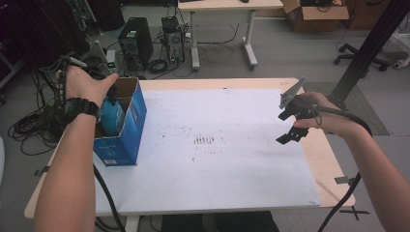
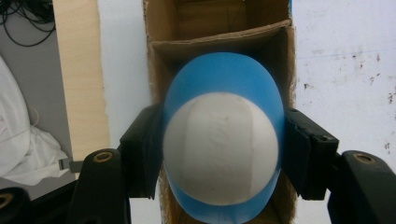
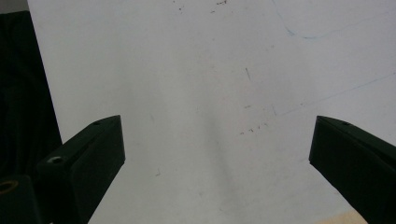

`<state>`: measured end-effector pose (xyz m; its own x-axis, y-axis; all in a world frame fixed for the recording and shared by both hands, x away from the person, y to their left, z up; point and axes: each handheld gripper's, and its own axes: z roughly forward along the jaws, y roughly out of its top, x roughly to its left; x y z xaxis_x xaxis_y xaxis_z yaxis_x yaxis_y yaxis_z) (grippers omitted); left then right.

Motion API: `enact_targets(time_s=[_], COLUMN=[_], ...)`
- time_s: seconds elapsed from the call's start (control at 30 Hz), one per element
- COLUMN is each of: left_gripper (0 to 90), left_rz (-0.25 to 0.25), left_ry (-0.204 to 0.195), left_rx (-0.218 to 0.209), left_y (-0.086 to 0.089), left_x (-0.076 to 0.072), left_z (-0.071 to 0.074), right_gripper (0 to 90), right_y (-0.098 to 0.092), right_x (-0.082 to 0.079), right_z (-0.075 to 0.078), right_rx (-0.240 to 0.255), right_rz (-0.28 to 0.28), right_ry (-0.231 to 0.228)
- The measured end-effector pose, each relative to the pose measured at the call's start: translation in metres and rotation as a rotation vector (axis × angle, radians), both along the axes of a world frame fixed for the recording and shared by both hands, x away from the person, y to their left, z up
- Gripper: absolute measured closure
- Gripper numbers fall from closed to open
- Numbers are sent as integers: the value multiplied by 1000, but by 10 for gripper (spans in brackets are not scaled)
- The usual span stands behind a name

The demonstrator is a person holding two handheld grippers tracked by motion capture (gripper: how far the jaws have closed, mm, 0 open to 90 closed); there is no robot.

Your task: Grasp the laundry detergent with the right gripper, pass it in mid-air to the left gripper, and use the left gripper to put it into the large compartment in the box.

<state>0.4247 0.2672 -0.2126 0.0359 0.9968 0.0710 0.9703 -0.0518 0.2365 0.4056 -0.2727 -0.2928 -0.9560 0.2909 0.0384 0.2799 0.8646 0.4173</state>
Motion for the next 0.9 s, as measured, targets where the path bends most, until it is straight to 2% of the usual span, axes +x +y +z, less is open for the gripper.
enact_targets(time_s=[0.2, 0.9], left_gripper=[382, 382], left_rz=[-2, -16], left_ry=[17, 57], left_rx=[3, 13], left_y=[1, -1], left_x=[1, 2], left_z=[-15, -47], right_gripper=[37, 37], right_y=[-1, -3], right_x=[0, -3], right_z=[1, 1], right_rx=[3, -6], right_rz=[-2, -3], right_ry=[-2, 7])
